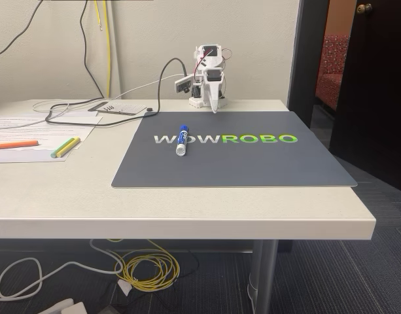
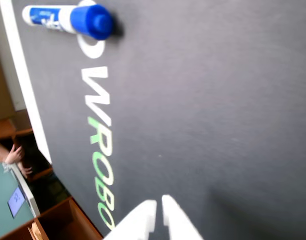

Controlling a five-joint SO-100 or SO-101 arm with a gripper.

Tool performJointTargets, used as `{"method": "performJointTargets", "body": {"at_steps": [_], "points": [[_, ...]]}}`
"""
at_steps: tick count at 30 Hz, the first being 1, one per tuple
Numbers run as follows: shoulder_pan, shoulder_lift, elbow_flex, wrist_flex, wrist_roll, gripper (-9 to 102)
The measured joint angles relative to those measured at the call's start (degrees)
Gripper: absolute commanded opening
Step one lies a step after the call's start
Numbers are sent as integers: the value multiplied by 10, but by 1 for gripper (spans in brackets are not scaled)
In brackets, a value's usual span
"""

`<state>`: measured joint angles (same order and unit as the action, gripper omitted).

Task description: Pick up the blue marker.

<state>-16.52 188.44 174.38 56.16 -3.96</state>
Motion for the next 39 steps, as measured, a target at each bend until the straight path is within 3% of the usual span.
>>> {"method": "performJointTargets", "body": {"at_steps": [9, 15, 18, 30, 39], "points": [[43, -33, -54, -74, -156, 0], [4, -371, -335, -43, -217, 0], [11, -438, -408, -53, -297, 0], [57, -626, -471, -122, -624, 0], [108, -734, -475, -219, -742, 0]]}}
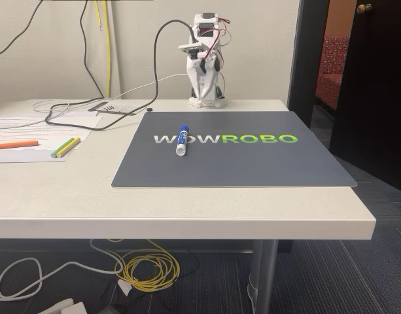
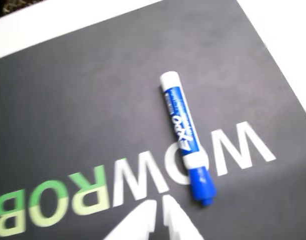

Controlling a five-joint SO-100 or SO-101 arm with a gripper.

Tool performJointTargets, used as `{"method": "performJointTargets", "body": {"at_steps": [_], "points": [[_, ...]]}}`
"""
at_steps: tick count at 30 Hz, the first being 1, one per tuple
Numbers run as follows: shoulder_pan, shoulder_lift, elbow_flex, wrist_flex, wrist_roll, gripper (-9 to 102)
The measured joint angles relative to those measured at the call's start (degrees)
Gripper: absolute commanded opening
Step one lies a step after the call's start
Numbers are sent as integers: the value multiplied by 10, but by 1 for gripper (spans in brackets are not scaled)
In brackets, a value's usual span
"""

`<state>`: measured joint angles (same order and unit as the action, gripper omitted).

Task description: Pick up the blue marker.

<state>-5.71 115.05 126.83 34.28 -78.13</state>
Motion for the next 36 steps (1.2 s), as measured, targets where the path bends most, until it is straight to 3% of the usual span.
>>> {"method": "performJointTargets", "body": {"at_steps": [20, 30, 36], "points": [[54, -163, -80, -120, -93, 1], [70, -222, -103, -173, -149, 20], [74, -259, -108, -184, -168, 23]]}}
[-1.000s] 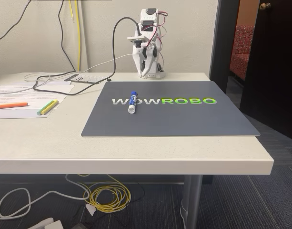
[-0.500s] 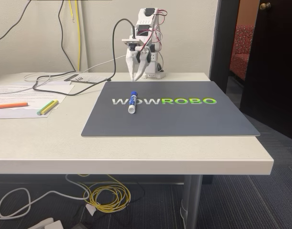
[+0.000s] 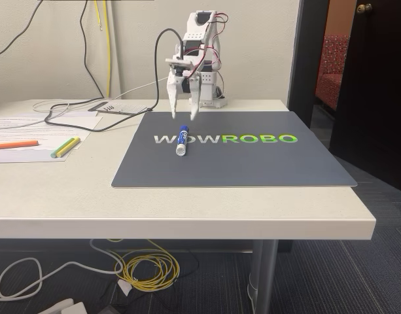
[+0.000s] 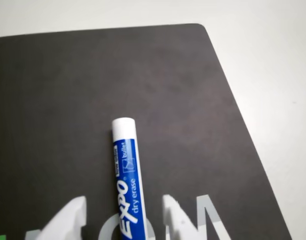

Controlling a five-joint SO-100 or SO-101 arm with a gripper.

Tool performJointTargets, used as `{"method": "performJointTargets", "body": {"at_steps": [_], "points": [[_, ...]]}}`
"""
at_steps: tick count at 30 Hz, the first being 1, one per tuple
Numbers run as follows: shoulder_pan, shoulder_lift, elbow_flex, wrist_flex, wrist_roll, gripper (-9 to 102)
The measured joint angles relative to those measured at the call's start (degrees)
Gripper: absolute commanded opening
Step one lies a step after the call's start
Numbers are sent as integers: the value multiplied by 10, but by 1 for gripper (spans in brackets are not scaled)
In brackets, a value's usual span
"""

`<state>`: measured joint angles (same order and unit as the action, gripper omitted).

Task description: Pick up the blue marker.

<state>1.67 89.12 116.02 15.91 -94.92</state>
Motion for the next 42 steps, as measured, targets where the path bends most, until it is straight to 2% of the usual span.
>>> {"method": "performJointTargets", "body": {"at_steps": [8, 18, 42], "points": [[0, -47, -18, -4, 0, 26], [0, -127, -62, -54, 0, 29], [25, -159, -46, -93, -46, 32]]}}
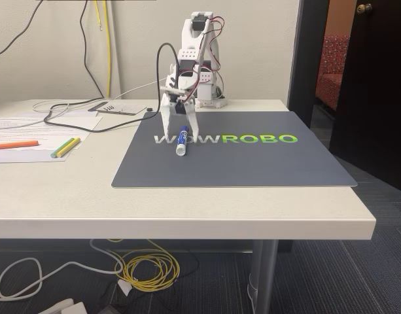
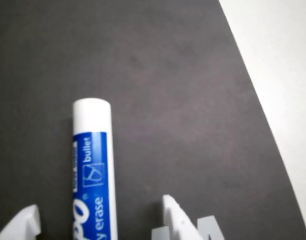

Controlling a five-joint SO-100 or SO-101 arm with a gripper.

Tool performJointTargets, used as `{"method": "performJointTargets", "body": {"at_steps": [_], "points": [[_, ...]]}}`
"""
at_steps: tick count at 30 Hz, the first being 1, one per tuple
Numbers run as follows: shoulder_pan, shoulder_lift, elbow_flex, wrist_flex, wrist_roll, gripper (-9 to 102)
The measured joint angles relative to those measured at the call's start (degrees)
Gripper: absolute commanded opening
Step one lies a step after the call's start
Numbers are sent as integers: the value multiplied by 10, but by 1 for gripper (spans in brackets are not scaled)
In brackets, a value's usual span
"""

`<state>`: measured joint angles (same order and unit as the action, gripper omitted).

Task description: Pick up the blue marker.

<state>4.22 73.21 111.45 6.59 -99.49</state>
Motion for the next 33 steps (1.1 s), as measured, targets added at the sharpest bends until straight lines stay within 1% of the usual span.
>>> {"method": "performJointTargets", "body": {"at_steps": [21, 28, 33], "points": [[-16, -37, 6, -47, 11, 33], [-18, -37, 6, -47, 11, 30], [-25, -37, 6, -47, 11, 26]]}}
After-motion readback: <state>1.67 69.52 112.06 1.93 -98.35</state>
